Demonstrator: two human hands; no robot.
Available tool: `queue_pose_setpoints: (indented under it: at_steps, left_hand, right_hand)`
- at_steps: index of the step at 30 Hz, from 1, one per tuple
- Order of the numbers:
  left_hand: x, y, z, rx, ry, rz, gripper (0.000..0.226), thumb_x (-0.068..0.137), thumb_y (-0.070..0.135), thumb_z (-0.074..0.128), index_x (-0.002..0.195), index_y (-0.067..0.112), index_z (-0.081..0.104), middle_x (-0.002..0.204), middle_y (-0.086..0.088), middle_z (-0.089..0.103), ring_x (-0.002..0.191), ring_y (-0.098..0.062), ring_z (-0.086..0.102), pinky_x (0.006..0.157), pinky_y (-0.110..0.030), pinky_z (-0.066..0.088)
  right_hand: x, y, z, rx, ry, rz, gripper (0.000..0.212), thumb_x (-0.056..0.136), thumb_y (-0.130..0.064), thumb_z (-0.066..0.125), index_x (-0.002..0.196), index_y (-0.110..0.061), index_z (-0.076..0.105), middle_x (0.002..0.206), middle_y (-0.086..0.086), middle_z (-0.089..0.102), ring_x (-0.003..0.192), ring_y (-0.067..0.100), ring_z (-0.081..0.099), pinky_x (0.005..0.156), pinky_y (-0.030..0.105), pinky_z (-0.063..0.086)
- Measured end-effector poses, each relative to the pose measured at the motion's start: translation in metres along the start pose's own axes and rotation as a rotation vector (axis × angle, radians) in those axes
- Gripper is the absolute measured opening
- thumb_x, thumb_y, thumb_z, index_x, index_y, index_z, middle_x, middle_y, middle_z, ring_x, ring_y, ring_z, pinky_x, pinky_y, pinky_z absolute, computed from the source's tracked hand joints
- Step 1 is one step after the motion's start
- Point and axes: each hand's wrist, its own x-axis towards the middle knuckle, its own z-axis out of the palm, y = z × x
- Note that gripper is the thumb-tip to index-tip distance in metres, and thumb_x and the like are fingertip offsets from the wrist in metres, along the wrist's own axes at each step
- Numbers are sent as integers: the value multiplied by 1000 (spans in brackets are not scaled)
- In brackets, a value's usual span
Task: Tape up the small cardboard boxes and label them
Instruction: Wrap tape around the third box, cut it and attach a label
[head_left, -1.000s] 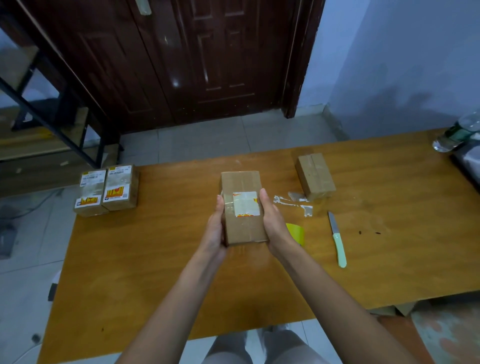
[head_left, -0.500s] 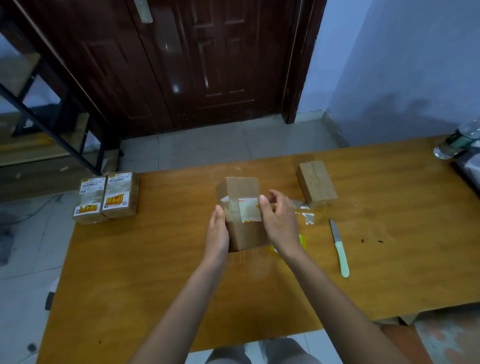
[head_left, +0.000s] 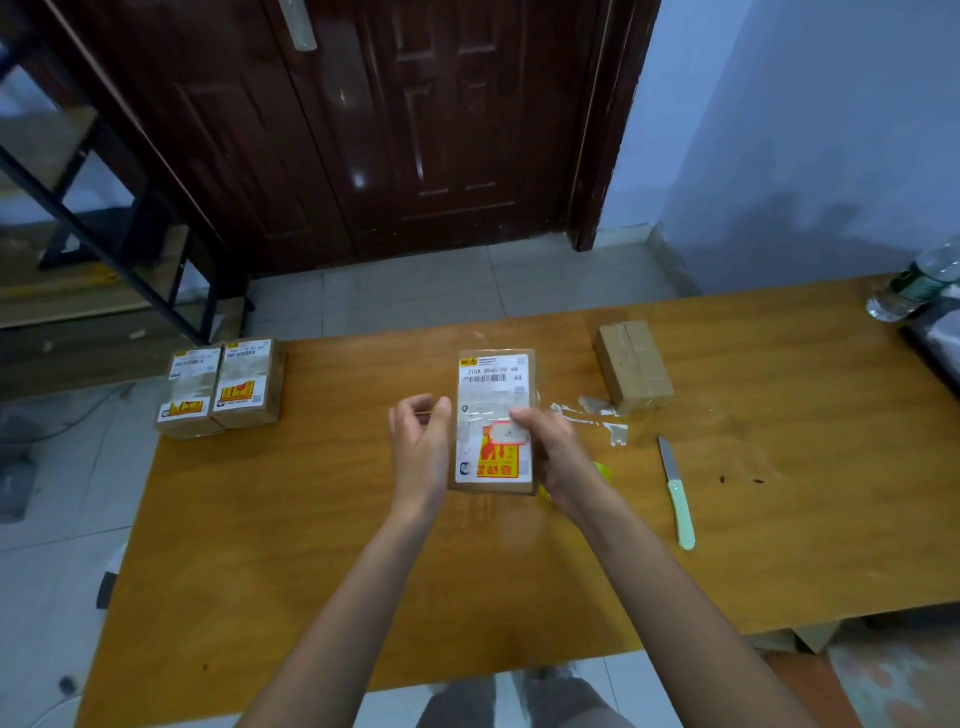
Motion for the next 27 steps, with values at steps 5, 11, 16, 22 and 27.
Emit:
queue_pose_setpoints:
  at_steps: [5, 11, 16, 22, 27]
  left_hand:
    - [-1, -4, 8, -156, -220, -231, 51, 92, 45, 59, 126, 8, 48, 118, -8, 66, 97, -19, 70, 74, -28, 57]
    - [-10, -12, 15, 11, -33, -70, 36, 94, 48, 57, 108, 15, 58, 98, -2, 73, 80, -14, 72, 72, -36, 59]
    - [-11, -10, 14, 96, -42, 14, 38, 100, 45, 44, 105, 12, 62, 91, -1, 73, 79, -19, 71, 76, -43, 58]
    - [-12, -9, 8, 87, -147, -32, 51, 104, 48, 23, 115, 18, 61, 105, -3, 72, 90, -16, 70, 83, -37, 56]
    - [-8, -12, -4, 11, -326, -163, 49, 95, 48, 54, 127, 11, 50, 114, -5, 69, 97, -19, 70, 88, -40, 56]
  right_hand:
    - [-3, 7, 6, -68, -35, 0, 29, 93, -27, 57, 114, -9, 63, 107, 18, 71, 90, 26, 70, 79, 39, 57]
    - [-7, 13, 14, -782, 294, -424, 43, 86, -60, 55, 104, -22, 66, 90, -4, 72, 80, 12, 67, 71, 37, 54]
    - [-9, 15, 14, -858, 333, -539, 40, 99, -43, 43, 73, -18, 58, 71, 5, 67, 66, 22, 61, 62, 41, 47]
    - [-11, 23, 12, -814, 348, -449, 52, 103, -39, 31, 59, -16, 46, 59, 5, 56, 58, 26, 53, 57, 40, 40]
    - [-12, 15, 10, -725, 201, -279, 50, 81, -65, 55, 82, -16, 68, 77, -1, 71, 73, 18, 68, 68, 41, 55]
